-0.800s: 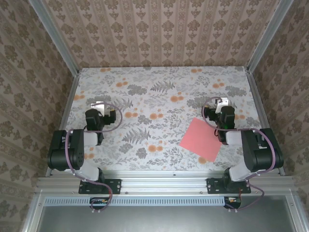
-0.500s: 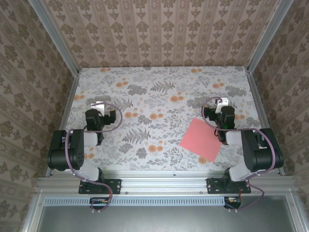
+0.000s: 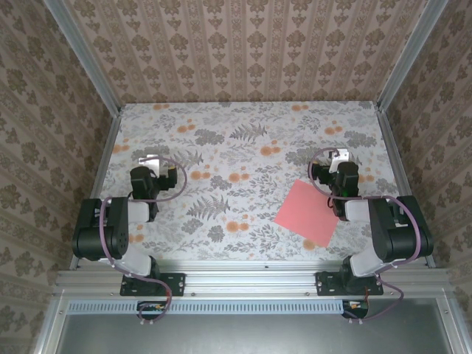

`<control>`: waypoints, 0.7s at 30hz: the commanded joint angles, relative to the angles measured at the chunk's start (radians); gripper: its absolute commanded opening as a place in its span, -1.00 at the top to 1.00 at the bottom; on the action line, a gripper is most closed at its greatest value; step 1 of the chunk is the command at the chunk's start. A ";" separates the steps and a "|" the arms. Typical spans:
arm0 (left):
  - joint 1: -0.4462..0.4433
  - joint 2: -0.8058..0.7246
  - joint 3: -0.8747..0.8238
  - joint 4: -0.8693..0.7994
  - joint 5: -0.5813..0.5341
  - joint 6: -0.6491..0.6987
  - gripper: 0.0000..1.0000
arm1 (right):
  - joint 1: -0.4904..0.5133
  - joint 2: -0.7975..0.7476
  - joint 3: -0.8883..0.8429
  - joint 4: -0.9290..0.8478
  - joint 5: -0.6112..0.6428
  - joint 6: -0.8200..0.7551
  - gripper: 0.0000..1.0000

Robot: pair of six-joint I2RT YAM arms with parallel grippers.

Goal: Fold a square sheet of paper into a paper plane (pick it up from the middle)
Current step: Move the square sheet of paper to the center of the table.

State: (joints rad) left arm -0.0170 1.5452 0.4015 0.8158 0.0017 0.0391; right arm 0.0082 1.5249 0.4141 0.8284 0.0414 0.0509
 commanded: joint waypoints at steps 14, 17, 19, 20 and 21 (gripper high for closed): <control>-0.032 -0.356 0.174 -0.532 -0.014 -0.115 -1.00 | -0.004 -0.401 0.138 -0.596 -0.106 0.091 -0.99; -0.040 -0.390 0.255 -0.698 0.106 -0.200 -1.00 | 0.003 -0.496 0.170 -0.747 -0.165 0.171 -0.99; -0.049 -0.398 0.304 -0.797 0.176 -0.258 -1.00 | 0.011 -0.538 0.198 -0.858 -0.192 0.240 -0.99; -0.053 -0.399 0.317 -0.818 0.220 -0.285 -1.00 | 0.017 -0.548 0.213 -0.905 -0.196 0.263 -1.00; -0.058 -0.399 0.327 -0.832 0.259 -0.313 -1.00 | 0.024 -0.556 0.231 -0.968 -0.196 0.296 -1.00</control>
State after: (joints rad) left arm -0.0608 1.1587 0.6872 0.1768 0.1040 -0.1497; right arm 0.0151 0.9955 0.5968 0.1223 -0.0959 0.2207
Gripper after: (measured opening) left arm 0.995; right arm 0.997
